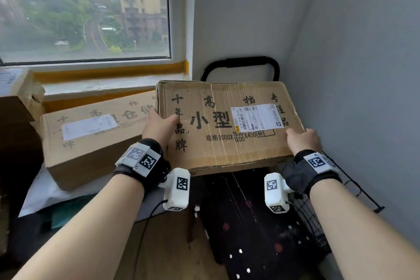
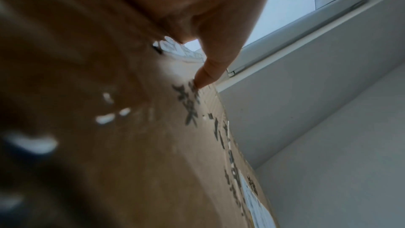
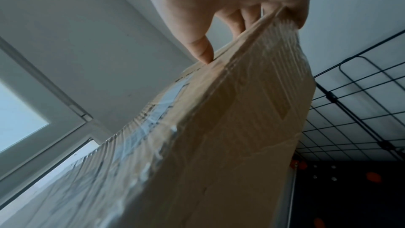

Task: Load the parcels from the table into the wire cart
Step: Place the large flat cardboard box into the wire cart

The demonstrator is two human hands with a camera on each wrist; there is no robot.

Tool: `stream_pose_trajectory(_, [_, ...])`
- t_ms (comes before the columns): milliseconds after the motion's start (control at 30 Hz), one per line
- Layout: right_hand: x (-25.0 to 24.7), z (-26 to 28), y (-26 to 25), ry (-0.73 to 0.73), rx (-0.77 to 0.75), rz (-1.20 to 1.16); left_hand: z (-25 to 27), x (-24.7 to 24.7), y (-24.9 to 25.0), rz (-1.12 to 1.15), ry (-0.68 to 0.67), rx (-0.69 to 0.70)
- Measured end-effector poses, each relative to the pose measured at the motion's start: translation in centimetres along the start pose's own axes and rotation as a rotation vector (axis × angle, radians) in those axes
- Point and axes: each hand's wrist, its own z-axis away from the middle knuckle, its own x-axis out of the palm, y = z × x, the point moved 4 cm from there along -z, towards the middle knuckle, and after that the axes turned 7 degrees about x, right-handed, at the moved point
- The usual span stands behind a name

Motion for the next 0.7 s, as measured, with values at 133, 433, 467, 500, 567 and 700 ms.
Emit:
stream_pose_trajectory(133, [-2.2,-5.2,2.3,-0.011,0.02,0.012,1.1,5.7,1.3,-0.02,-0.001,-0.023])
stream_pose_trajectory(433, [-5.5,-17.7,3.7,-0.025,-0.018,0.062,0.9,17.7,2.8,0.019,-0.008,-0.081])
stream_pose_trajectory(467, [-5.3,-18.7,3.8,-0.03,-0.017,0.073,0.8,18.6,2.6,0.024,-0.008,-0.092])
stream_pose_trajectory(500, [-5.0,-19.7,4.0,-0.038,-0.014,0.081,0.6,19.5,2.4,0.022,-0.008,-0.106])
stream_pose_trajectory(567, [-4.2,-21.3,4.4,-0.074,-0.002,0.082,0.1,20.8,2.0,0.004,-0.008,-0.131])
stream_pose_trajectory(700, [-1.6,-23.7,4.8,-0.193,0.031,0.115,-1.4,22.6,0.6,0.007,0.003,-0.191])
